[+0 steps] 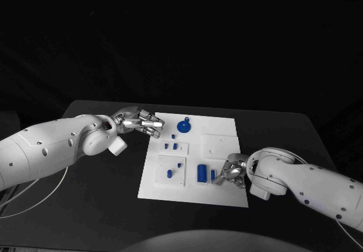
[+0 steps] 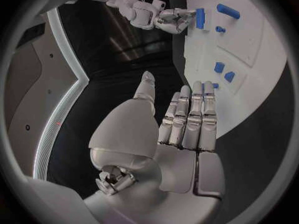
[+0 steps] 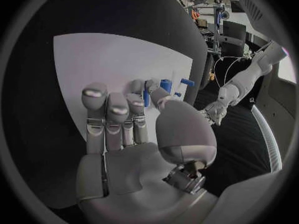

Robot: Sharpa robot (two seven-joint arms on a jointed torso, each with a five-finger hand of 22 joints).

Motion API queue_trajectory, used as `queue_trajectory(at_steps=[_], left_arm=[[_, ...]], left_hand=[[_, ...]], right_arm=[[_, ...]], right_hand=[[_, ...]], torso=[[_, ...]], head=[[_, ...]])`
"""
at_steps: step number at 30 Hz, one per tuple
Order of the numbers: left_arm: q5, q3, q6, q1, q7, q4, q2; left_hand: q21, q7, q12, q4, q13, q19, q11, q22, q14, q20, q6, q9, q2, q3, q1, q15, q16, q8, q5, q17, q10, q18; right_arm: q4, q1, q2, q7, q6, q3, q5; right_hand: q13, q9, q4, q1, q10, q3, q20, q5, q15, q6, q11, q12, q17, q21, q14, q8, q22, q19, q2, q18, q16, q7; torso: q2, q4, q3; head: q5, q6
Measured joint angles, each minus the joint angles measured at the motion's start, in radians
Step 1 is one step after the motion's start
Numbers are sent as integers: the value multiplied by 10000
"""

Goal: Assemble the parts on the task board

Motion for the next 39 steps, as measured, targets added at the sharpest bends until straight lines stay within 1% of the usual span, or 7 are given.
queue_trajectory(at_steps=[7, 10, 17, 25, 32, 37, 39], left_arm=[[34, -2, -50, 0, 16, -7, -1], [111, -3, -164, 0, 38, -9, 8], [588, -2, -869, 17, 207, -19, 61], [1466, 3, -1962, 222, 500, -516, 367], [2074, 19, -2732, 442, 699, -1417, 895], [2489, 22, -3129, 476, 833, -2235, 1454], [2620, 27, -3235, 484, 896, -2469, 1642]], left_hand=[[0, 0, 0, 0, 0, 0, 0, 0, 0, 0, 0, 0, 0, 0, 0, 0, 0, 0, 0, 0, 0, 1], [0, -31, 0, 0, 0, 0, 0, 0, 0, 0, 31, 0, 0, 0, 0, 0, 0, 0, 0, 0, 0, 0], [0, -107, 0, -130, 0, 0, 2, 6, 0, 0, 504, 0, 68, 214, 149, 0, 0, 38, 0, 17, -74, 1], [31, -184, 0, -307, 0, 55, 4, 15, -96, 55, 652, 0, 124, 527, 246, 15, 0, 38, 0, 2, -290, 2], [44, -338, 0, -305, -2, 80, -80, 14, -659, 102, 518, 0, 100, 719, 269, 5, 0, 38, 0, -27, -970, 165], [-82, -493, -58, -268, -45, -350, -178, -35, -1419, 532, -309, -34, 100, 863, 269, 51, 0, -4, 0, -75, -1999, 324], [-82, -572, -67, -261, -57, -522, -243, -40, -1584, 704, -720, -61, 100, 869, 270, 27, 0, -20, 0, -84, -2325, 480]], right_arm=[[54, -63, -204, 238, -170, 112, 195], [-99, -54, -294, 469, -310, 377, 367], [-1083, 345, -277, 1671, -830, 850, 920], [-3410, 1180, 427, 4232, -1704, 966, 2396], [-5449, 1586, 1381, 6345, -2400, 1068, 4008], [-6542, 1699, 1981, 7618, -2671, 1314, 5180], [-6800, 1725, 2090, 8018, -2706, 1375, 5586]], right_hand=[[-186, -8, 1302, 520, -127, -1213, 0, 278, 0, -323, 127, -133, -178, -324, 0, -89, 0, 0, -934, -1, -188, 30], [-325, -113, 1603, 797, -296, -2451, 0, 865, 41, -913, 187, -311, -269, -608, -42, -126, 0, 0, -885, 0, -383, 339], [-508, 19, 1849, 1213, -492, -3395, 0, 1043, 58, -952, 227, -410, -387, -1067, -176, -75, 0, 0, -773, 0, -621, 377], [-1803, 11, 628, 1615, -1455, -3828, 231, 1627, 190, -1018, 339, -2078, -1686, -4529, -947, -75, -1024, -121, 67, 322, -2281, 443], [-5697, -38, -711, 2176, -1784, -3644, 752, 1967, 742, -1631, 670, -5225, -4049, -6533, -2471, -34, -3527, -1505, 803, 247, -4410, 742], [-10574, -83, -1514, 1820, -2220, -2976, 1882, 1855, 1695, -2372, 1436, -8381, -7877, -6673, -3476, -34, -7589, -4169, 1242, 162, -7967, 945], [-11236, -83, -1842, 1579, -2817, -2647, 2526, 1776, 1923, -2592, 1590, -8610, -10030, -6524, -3450, -34, -9890, -4724, 1342, 574, -9047, 915]], torso=[[-4, -13, 12], [-12, -18, 12], [-39, -13, 18], [-205, -3, 70], [-362, -54, 136], [-461, -88, 204], [-478, -90, 217]], head=[[-39, 122], [-78, 223], [-224, 602], [-441, 1317], [-513, 1863], [-466, 2184], [-443, 2288]])
